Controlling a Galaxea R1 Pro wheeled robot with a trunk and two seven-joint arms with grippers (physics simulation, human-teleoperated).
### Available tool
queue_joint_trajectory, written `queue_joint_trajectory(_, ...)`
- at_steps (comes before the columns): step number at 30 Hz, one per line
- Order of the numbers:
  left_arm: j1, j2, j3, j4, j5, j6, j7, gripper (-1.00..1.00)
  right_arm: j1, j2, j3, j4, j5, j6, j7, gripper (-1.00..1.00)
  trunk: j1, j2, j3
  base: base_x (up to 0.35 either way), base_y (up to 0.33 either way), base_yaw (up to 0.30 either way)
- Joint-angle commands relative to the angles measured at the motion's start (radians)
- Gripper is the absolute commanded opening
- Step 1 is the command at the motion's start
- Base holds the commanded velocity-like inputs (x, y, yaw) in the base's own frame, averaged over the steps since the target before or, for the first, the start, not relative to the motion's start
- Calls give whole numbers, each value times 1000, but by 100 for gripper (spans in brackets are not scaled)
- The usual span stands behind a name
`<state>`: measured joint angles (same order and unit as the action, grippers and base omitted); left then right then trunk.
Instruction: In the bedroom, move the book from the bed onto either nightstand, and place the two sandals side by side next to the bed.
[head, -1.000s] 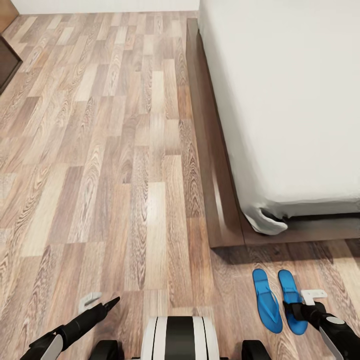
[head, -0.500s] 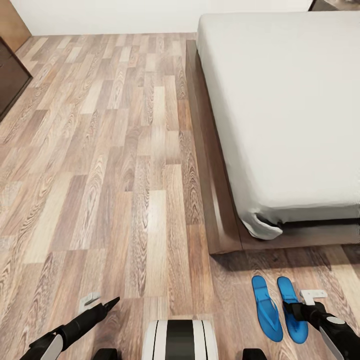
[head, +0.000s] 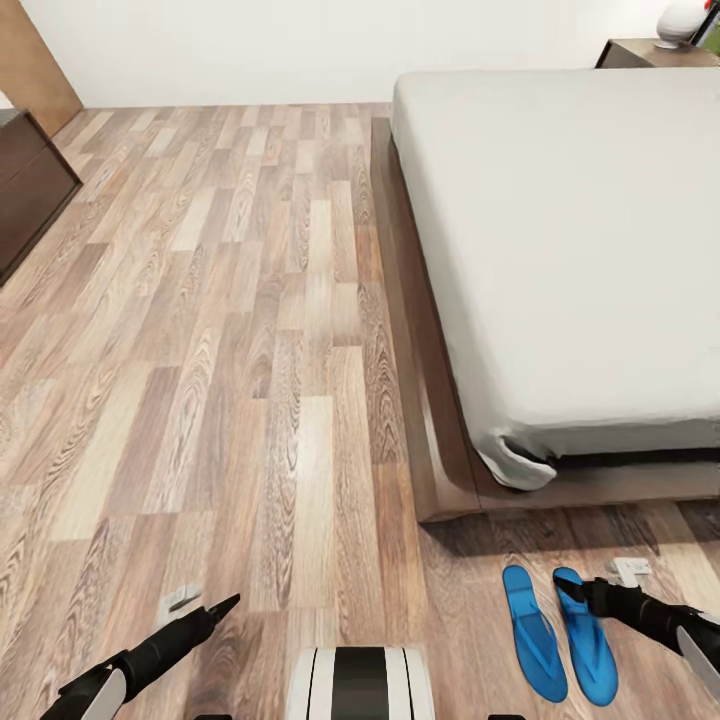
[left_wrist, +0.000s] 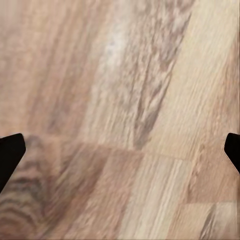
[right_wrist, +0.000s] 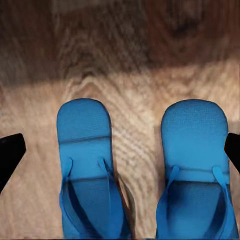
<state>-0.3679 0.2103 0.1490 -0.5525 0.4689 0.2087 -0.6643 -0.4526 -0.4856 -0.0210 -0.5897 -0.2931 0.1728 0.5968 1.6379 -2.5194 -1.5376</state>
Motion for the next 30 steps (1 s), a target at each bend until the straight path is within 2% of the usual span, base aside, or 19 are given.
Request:
queue_joint_trajectory(1, 0, 0, 2, 0, 8, 10, -4, 100, 0, -6, -2, 0, -16, 16, 35, 100, -1, 0, 3, 0, 0, 0)
queue_joint_trajectory(2, 0, 0, 1, 0, 8, 9, -4, 100, 1, -21, -2, 14, -32, 39, 149, 100, -1, 0, 7, 0, 0, 0)
queue_joint_trajectory(6, 0, 0, -1, -1, 8, 10, -7, 100, 1, -27, -2, 63, -38, 51, 206, 100, -3, 1, 23, 0, 0, 0)
queue_joint_trajectory(11, 0, -1, -2, -1, 7, 10, -7, 100, 1, -26, -1, 140, -38, 46, 215, 100, -5, 2, 42, 0, 0, 0)
queue_joint_trajectory(15, 0, -5, -4, 6, 6, 9, -6, 100, 1, -21, -1, 309, -39, 31, 216, 100, -7, 3, 58, 0, 0, 0)
queue_joint_trajectory(16, 0, -6, -4, 24, 5, 9, -6, 100, 1, -20, 0, 375, -39, 3, 216, 100, -7, 4, 61, 0, 0, 0)
queue_joint_trajectory(18, 0, -7, -6, 40, 4, 6, -6, 100, 1, -19, 0, 400, -40, -21, 216, 100, -8, 4, 69, 0, 0, 0)
queue_joint_trajectory(28, 57, -5, -5, 67, 0, 11, -9, 100, -8, -15, 0, 385, -43, 4, 267, 100, -8, 4, 69, 0, 0, 0)
queue_joint_trajectory(30, 65, -5, -5, 71, 0, 11, -10, 100, -8, -15, 0, 385, -43, 4, 267, 100, -9, 5, 77, 0, 0, 0)
